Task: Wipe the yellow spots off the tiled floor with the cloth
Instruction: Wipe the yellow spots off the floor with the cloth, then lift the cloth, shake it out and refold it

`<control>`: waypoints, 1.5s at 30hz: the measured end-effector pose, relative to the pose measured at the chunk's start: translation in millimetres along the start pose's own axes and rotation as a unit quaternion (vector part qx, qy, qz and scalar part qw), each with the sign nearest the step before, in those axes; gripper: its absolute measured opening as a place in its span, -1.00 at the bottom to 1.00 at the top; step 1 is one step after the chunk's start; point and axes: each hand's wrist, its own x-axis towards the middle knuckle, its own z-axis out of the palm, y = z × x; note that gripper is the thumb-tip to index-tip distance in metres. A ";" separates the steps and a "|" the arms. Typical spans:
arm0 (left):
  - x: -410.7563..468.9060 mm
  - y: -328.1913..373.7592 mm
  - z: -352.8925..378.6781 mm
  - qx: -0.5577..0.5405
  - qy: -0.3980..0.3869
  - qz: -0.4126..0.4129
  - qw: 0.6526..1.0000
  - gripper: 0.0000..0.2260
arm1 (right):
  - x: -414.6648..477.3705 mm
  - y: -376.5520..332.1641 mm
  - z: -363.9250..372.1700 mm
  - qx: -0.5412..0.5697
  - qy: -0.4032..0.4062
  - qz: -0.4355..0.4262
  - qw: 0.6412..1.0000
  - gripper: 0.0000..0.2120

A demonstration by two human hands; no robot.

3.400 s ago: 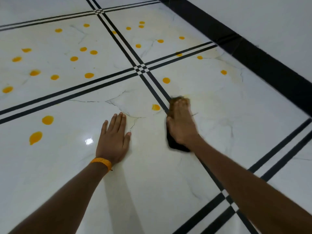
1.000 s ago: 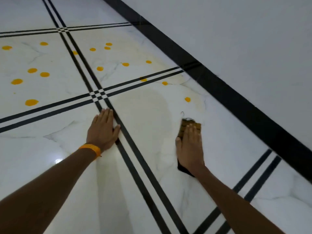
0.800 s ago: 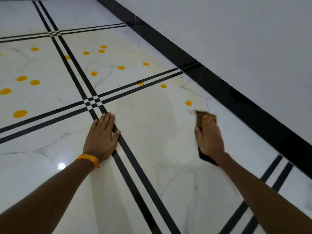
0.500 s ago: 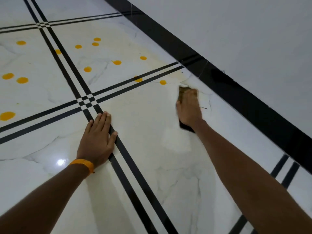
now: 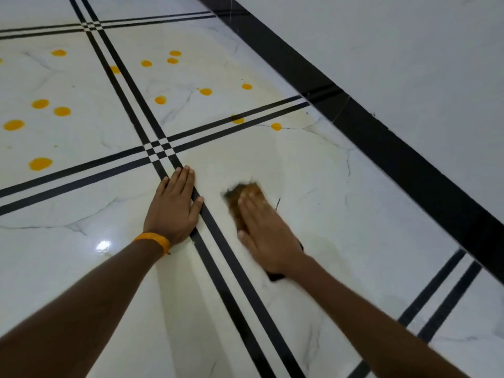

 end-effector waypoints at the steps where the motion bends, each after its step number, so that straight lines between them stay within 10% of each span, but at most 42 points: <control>1: 0.1 0.8 -0.4 0.003 0.000 0.000 1.000 -0.38 | -27.8 -11.4 -2.6 0.022 -0.025 -0.030 0.999 -0.38; 8: 1.7 3.0 4.1 0.019 0.007 -0.001 1.000 -0.44 | 4.2 69.1 -19.1 -0.019 0.048 0.303 0.952 -0.33; 14: -15.1 19.0 -8.5 0.034 0.000 -0.034 0.999 -0.47 | -45.4 -51.9 -4.5 0.012 -0.042 -0.049 0.998 -0.35; 19: -53.7 12.4 -22.0 0.032 -0.040 -0.017 0.999 -0.47 | -58.4 13.0 -18.8 0.046 -0.007 0.160 0.986 -0.30; 23: -43.1 20.1 -55.7 0.066 -0.116 -0.013 0.991 -0.55 | -53.2 -2.2 -39.2 0.142 -0.013 0.080 0.987 -0.54; 32: -28.3 56.3 -92.3 0.165 -0.159 0.054 0.972 -0.71 | -43.8 12.8 -49.4 0.226 0.052 0.349 0.908 -0.80; 40: -39.2 90.3 -73.6 -0.222 -0.097 -0.077 0.967 -0.66 | -43.2 10.5 -101.6 0.368 0.121 0.309 0.869 -0.83; 45: -36.7 128.7 -109.6 -0.425 -0.032 -0.072 0.902 -0.59 | -32.9 -14.0 -158.8 0.264 0.055 0.136 0.953 -0.86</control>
